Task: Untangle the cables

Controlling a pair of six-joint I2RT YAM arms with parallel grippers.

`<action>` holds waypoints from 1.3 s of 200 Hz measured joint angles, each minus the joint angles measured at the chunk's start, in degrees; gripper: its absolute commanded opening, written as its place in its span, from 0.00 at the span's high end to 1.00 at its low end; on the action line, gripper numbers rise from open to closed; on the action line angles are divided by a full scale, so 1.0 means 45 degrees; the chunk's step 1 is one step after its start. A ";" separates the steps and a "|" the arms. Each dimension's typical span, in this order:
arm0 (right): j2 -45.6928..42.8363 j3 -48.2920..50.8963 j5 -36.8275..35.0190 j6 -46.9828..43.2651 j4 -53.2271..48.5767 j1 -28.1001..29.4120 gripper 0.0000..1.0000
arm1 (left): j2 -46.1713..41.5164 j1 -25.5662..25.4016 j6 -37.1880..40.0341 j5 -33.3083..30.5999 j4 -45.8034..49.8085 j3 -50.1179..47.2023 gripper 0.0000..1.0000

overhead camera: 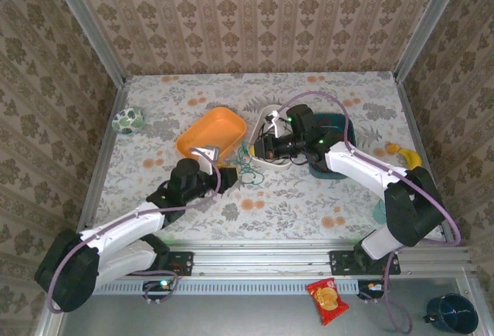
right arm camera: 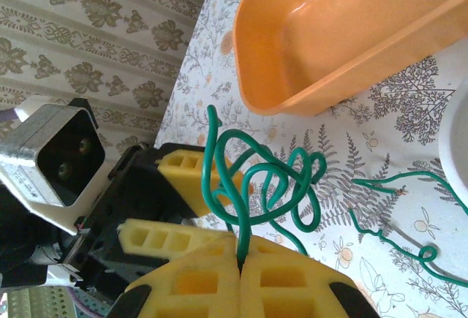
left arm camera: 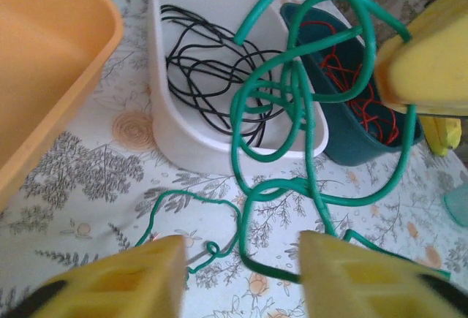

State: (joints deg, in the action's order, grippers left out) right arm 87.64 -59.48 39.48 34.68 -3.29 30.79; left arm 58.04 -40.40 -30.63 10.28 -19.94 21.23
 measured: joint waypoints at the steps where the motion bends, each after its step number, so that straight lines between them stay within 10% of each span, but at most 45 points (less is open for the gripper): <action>1: 0.0000 0.0000 -0.0005 0.0000 0.0000 0.0000 1.00 | 0.0010 0.0000 0.0044 0.0024 -0.0015 0.0010 0.69; 45: 0.0000 0.0000 -0.0005 0.0005 0.0000 0.0005 1.00 | 0.0223 0.0024 -0.0029 0.0189 -0.0325 0.0160 1.00; 244: 0.0374 0.0578 -0.0359 -0.0976 -0.1943 -0.0272 0.96 | -0.5289 0.1501 -0.0515 -0.0078 0.3026 -0.0199 1.00; 260: 0.0345 0.0719 -0.0253 -0.1107 -0.2011 -0.0214 0.96 | -0.5013 0.1501 -0.0423 0.0068 0.3254 -0.0165 0.77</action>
State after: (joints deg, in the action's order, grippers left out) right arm 89.19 -56.25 38.35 29.69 -12.34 29.82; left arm 35.48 -33.65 -32.53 10.59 -5.30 20.49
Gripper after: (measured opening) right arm 0.042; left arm 0.068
